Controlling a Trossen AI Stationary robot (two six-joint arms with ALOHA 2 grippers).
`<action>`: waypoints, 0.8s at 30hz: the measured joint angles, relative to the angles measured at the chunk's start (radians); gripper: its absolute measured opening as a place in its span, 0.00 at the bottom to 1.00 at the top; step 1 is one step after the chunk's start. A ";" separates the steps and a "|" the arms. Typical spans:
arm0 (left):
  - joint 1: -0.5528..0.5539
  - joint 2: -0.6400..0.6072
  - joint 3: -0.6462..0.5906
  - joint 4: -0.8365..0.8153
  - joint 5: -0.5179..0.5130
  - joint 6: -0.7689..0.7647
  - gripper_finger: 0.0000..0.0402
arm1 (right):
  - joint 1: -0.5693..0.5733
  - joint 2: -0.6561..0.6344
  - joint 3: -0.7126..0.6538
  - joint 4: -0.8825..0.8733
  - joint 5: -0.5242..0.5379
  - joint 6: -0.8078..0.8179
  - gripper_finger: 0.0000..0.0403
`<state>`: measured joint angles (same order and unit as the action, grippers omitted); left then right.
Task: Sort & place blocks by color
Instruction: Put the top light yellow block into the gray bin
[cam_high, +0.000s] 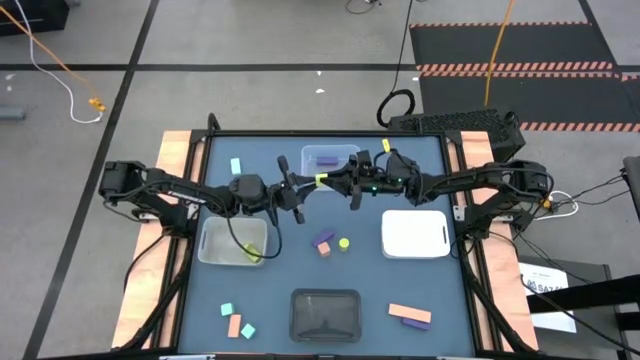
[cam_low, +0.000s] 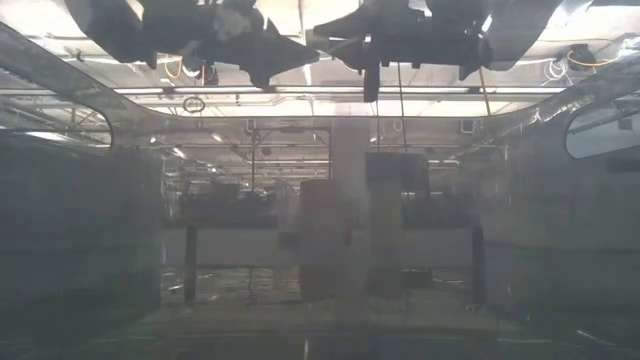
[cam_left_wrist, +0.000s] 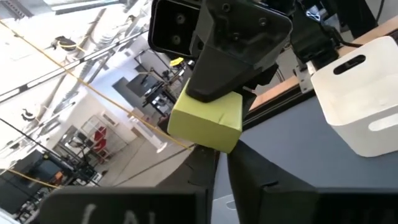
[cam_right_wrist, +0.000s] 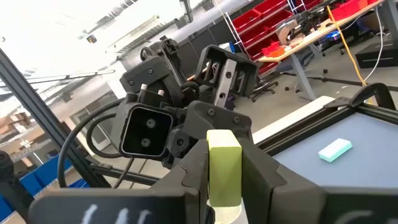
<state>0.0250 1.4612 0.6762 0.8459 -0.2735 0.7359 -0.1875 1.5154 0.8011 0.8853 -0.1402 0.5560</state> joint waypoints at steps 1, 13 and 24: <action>0.000 0.000 0.000 0.000 0.001 -0.009 0.08 | 0.000 0.000 0.000 -0.003 0.001 0.000 0.14; -0.001 0.000 0.000 -0.040 -0.061 -0.036 0.28 | -0.014 0.003 0.000 -0.055 -0.023 0.007 0.13; -0.003 -0.002 0.004 -0.056 0.004 -0.043 0.55 | -0.023 0.006 -0.004 -0.115 -0.014 0.008 0.12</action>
<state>0.0219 1.4593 0.6800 0.7901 -0.2700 0.6934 -0.2104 1.5211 0.7975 0.7707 -0.1545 0.5643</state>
